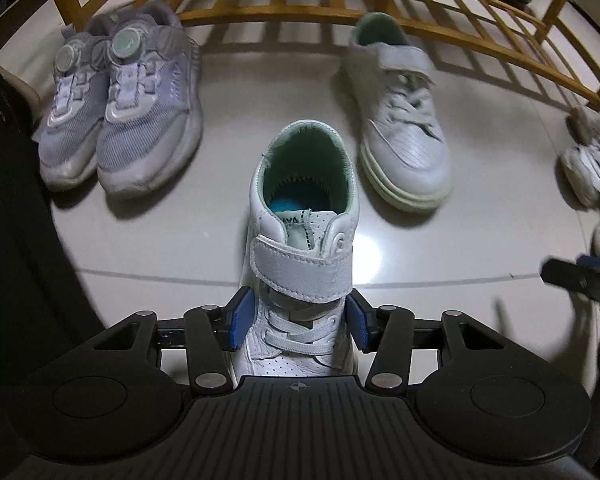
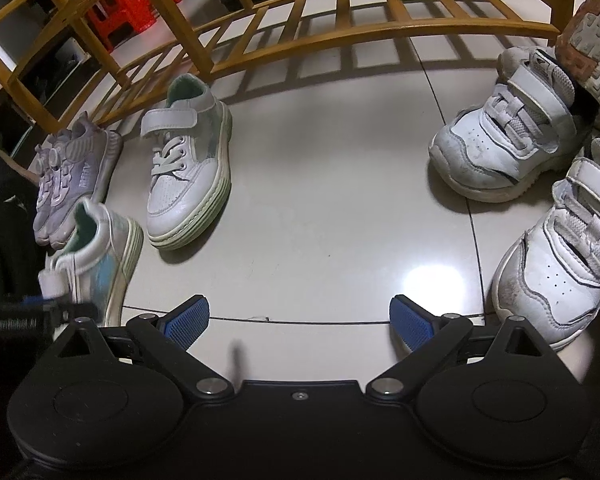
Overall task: Organize scattered shoes
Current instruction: 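Carry the white velcro sneaker with the left gripper to the rack, then lower the sneaker beside its matching sneaker and open the left gripper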
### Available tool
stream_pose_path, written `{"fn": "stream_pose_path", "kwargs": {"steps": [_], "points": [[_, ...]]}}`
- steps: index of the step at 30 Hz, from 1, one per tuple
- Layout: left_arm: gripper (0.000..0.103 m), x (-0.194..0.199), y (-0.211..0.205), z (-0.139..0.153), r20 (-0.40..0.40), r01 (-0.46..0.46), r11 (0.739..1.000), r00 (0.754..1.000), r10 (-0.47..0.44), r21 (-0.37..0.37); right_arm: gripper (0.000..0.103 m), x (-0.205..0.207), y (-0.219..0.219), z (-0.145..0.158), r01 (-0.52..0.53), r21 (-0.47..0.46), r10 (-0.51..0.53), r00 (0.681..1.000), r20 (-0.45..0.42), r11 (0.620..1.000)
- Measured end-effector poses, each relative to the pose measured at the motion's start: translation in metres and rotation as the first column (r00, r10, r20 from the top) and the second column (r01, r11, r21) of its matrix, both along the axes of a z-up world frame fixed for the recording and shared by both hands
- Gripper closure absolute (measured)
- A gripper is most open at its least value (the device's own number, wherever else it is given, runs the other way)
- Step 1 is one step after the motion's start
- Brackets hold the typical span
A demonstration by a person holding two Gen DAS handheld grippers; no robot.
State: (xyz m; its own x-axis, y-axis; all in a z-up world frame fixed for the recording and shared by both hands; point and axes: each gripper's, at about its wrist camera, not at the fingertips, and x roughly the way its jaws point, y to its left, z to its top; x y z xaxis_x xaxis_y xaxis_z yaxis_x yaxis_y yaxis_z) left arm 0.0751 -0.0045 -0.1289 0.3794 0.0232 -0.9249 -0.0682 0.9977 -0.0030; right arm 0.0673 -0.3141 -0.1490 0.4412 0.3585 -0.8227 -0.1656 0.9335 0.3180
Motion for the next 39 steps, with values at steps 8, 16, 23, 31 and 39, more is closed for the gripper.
{"fn": "stream_pose_path", "kwargs": {"steps": [8, 16, 23, 31, 39], "points": [[0.053, 0.034, 0.013, 0.001, 0.006, -0.006, 0.999, 1.000, 0.006, 0.033, 0.005, 0.001, 0.003, -0.002, -0.020, 0.000, 0.020, 1.000, -0.007, 1.000], [0.053, 0.069, 0.028, 0.003, 0.017, -0.022, 0.999, 1.000, 0.021, 0.046, 0.005, 0.000, 0.006, -0.003, -0.036, 0.006, 0.036, 0.999, -0.014, 0.999], [0.053, 0.094, 0.037, 0.004, 0.032, -0.039, 0.998, 0.999, 0.037, 0.040, 0.005, 0.002, 0.013, -0.007, -0.059, -0.004, 0.059, 0.998, -0.025, 0.998], [0.052, 0.114, 0.039, 0.005, 0.041, -0.029, 0.999, 0.999, 0.028, 0.030, 0.005, 0.002, 0.015, -0.009, -0.066, -0.005, 0.066, 0.997, -0.037, 0.998], [0.052, 0.137, 0.038, 0.004, 0.065, -0.028, 0.999, 0.998, 0.026, 0.024, 0.005, 0.004, 0.019, -0.012, -0.080, -0.013, 0.079, 0.996, -0.048, 0.997]]}}
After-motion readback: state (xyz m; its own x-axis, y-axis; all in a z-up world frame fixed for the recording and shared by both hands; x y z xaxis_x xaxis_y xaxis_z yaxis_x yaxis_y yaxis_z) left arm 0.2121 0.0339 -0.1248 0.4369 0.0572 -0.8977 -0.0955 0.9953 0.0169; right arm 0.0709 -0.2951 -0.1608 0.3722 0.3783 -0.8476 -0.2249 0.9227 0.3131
